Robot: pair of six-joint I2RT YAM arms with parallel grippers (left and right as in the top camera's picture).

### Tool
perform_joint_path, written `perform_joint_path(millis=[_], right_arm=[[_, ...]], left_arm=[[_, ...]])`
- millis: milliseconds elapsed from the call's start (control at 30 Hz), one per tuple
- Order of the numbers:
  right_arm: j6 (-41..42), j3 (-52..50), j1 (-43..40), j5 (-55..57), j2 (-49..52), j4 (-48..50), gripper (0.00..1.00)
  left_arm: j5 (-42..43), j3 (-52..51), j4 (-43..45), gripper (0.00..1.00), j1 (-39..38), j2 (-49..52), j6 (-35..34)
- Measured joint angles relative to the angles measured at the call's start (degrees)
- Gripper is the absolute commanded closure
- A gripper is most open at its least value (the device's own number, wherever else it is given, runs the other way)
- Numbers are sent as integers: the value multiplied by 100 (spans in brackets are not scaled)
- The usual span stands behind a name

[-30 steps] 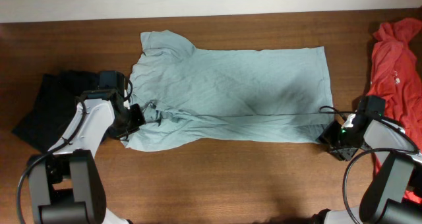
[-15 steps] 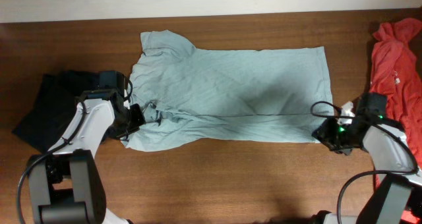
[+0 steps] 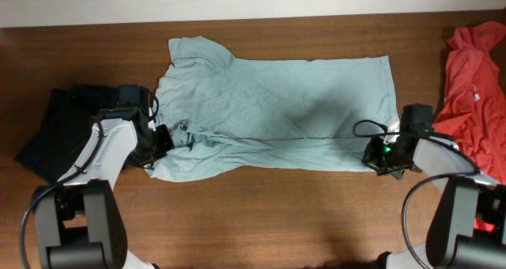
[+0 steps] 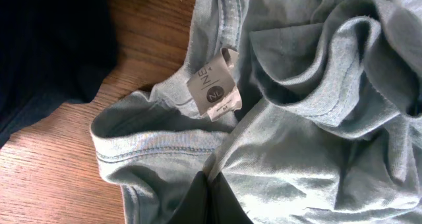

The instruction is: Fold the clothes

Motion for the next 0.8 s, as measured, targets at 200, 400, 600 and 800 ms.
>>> perform_joint_path(millis=[200, 400, 600, 800], right_arm=[[214, 122, 11, 839, -4, -382, 92], [247, 188, 13, 1464, -9, -566, 92], [260, 385, 13, 1904, -7, -772, 91], [402, 511, 13, 2505, -7, -778, 91]], left_arm=[[-15, 0, 0, 96, 0, 0, 0], [-13, 0, 0, 100, 0, 0, 2], [-31, 0, -2, 100, 70, 0, 2], [-35, 0, -2, 100, 382, 0, 2]])
